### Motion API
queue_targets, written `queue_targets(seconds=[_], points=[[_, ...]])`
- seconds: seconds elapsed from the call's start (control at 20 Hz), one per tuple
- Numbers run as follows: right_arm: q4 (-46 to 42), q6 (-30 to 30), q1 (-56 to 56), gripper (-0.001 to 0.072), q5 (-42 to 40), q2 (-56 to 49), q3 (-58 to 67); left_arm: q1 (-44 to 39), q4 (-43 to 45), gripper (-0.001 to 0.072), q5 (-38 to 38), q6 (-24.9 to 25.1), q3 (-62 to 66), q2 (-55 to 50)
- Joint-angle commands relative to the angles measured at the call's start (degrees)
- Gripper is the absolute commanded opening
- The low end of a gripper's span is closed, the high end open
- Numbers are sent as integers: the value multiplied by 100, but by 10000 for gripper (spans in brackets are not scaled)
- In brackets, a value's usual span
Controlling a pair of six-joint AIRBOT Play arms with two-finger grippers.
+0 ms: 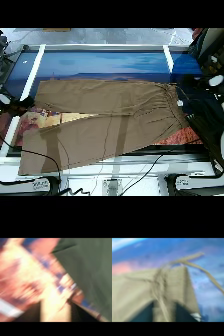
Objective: Fold the clothes and pants, and hang the long-sleeved shirts on hangers.
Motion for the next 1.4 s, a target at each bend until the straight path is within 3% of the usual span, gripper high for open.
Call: queue_targets(seconds=[0.0,0.1,0.2,0.3,0.4,0.5,0.55,0.6,0.65,0.7,0.75,0.9,1.0,1.2,1.35], points=[[-581,39,-588,21,2081,686,4,269,573,13,-1200,542,0,492],[-929,-55,-1012,21,3364,907,-37,369,616,14,-1561,1145,-13,494],[-1056,-492,-1453,21,4310,1191,-476,409,614,14,-1598,1167,-85,492],[-852,-715,-1928,21,4168,1797,-1460,407,553,14,-1480,1167,-111,494],[11,-1414,-2365,21,3469,2590,-2643,407,389,13,-1316,1165,-116,492],[640,-1556,-2649,27,2638,3294,-3790,393,328,14,-1246,1165,-116,490],[828,-1316,-2715,159,2192,3526,-4291,382,323,19,-1252,1165,-116,490],[975,-909,-2715,490,1788,3646,-4715,382,326,30,-1303,1165,-116,490],[1119,-557,-2712,585,1478,3659,-5023,382,321,204,-1344,1163,-116,490],[1248,-330,-2712,583,1246,3633,-5278,382,219,446,-1377,1163,-116,490],[1360,-68,-2712,582,979,3567,-5493,382,28,564,-1432,1163,-116,492],[1867,-15,-2710,580,286,3222,-5720,369,-490,563,-1665,1165,-116,498],[2382,-273,-2710,540,-9,2844,-5720,374,-835,564,-1825,1163,-116,522],[3974,-1742,-2710,541,-133,1744,-5661,433,-1152,564,-2033,1154,-116,876],[4819,-2487,-2710,540,-133,1200,-5578,568,-1108,563,-2122,1119,-133,1451]])
